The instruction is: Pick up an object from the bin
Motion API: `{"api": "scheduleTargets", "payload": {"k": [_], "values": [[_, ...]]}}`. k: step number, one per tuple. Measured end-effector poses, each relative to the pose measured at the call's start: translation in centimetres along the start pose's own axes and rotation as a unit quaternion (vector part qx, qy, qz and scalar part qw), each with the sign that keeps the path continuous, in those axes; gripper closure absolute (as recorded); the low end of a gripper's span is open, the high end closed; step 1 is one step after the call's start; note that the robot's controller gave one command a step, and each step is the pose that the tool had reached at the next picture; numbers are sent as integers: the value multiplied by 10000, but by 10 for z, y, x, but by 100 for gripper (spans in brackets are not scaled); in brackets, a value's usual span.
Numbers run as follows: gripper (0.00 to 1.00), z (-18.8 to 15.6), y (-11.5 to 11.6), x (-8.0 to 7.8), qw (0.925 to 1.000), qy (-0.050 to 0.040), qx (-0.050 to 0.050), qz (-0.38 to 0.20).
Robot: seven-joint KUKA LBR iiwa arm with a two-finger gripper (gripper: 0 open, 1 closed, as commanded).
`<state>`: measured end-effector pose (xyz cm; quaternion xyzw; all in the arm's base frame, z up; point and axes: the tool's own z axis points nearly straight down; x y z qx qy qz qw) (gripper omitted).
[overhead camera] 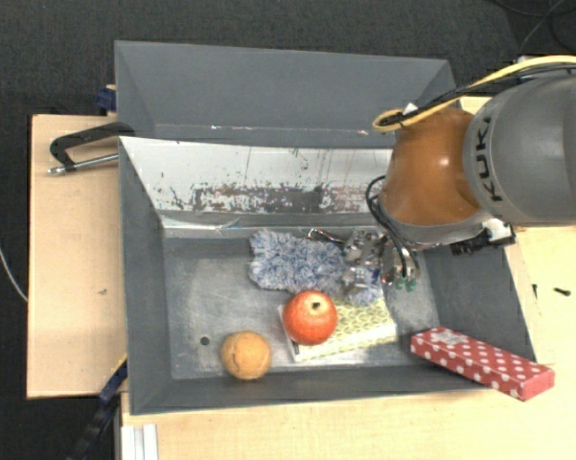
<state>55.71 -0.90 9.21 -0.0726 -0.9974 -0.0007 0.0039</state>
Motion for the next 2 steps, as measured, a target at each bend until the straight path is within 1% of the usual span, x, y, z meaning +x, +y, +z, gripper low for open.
{"api": "scheduleTargets", "payload": {"k": [2], "values": [[100,-41,0,-3,10000,-61,-5,3]]}}
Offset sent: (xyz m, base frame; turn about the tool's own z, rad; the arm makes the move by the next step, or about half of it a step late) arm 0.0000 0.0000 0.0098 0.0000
